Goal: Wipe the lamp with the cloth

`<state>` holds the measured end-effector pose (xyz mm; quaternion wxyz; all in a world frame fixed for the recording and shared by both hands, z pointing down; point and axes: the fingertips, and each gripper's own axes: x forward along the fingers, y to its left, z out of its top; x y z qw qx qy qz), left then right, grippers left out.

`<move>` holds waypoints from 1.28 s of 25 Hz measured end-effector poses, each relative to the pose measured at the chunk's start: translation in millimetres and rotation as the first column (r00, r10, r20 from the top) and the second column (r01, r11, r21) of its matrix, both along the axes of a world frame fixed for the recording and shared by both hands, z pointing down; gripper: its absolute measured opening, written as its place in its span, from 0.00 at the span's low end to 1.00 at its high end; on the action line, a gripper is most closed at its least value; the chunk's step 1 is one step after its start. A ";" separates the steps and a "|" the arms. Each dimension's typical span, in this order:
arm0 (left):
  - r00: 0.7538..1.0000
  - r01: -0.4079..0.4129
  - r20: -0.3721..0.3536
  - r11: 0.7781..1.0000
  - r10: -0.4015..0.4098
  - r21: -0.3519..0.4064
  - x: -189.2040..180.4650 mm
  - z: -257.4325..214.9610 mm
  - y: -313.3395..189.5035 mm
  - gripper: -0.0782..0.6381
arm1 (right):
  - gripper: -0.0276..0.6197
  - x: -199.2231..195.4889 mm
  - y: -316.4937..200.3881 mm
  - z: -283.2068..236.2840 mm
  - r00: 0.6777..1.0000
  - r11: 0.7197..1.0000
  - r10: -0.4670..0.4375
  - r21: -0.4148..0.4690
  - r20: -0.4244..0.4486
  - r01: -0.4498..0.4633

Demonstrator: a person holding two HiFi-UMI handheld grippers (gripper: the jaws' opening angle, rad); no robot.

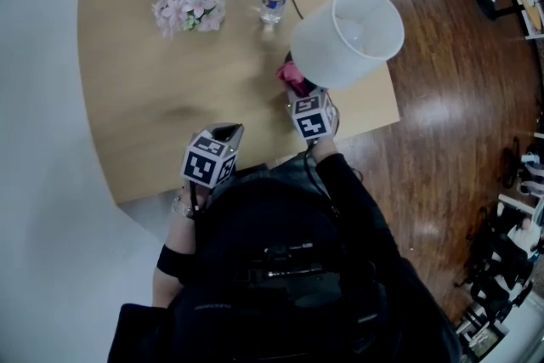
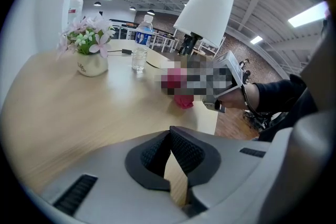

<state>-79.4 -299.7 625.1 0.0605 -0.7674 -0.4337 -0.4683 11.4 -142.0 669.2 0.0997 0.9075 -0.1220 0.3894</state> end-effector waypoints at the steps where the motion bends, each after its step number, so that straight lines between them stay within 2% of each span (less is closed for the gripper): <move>1: 1.000 0.003 0.002 1.000 -0.003 0.002 0.1 0.6 -3.5 0.11 | 0.23 1.9 -1.3 -0.2 1.000 1.000 0.010 0.001 -0.005 -0.010; 9: 1.000 0.009 0.011 1.000 -0.009 0.021 -0.2 1.1 -30.7 0.11 | 0.23 19.5 -11.3 -3.1 0.992 0.993 0.114 0.016 -0.060 -0.113; 13: 1.000 -0.003 0.014 0.999 0.002 0.034 -2.3 1.2 -38.9 0.11 | 0.23 33.8 -13.6 -3.6 0.979 0.984 0.175 -0.019 -0.101 -0.178; 17: 1.000 0.002 0.019 0.999 -0.003 0.041 -4.8 -0.7 -47.3 0.11 | 0.23 46.5 -15.0 -4.7 0.970 0.973 0.222 -0.047 -0.104 -0.228; 21: 0.999 0.021 0.029 0.999 -0.022 0.036 -5.5 0.5 -51.6 0.11 | 0.23 60.1 -25.9 -19.7 0.978 0.984 0.149 -0.078 -0.149 -0.162; 25: 0.999 0.022 0.030 0.999 -0.023 0.026 -5.8 1.3 -46.9 0.11 | 0.23 56.9 -17.8 -5.9 0.985 0.984 0.153 -0.083 -0.086 -0.160; 32: 1.000 0.005 0.023 1.000 -0.005 0.002 -4.0 -3.9 -23.8 0.11 | 0.23 32.9 -16.6 -2.3 0.997 0.995 0.067 -0.065 -0.049 -0.070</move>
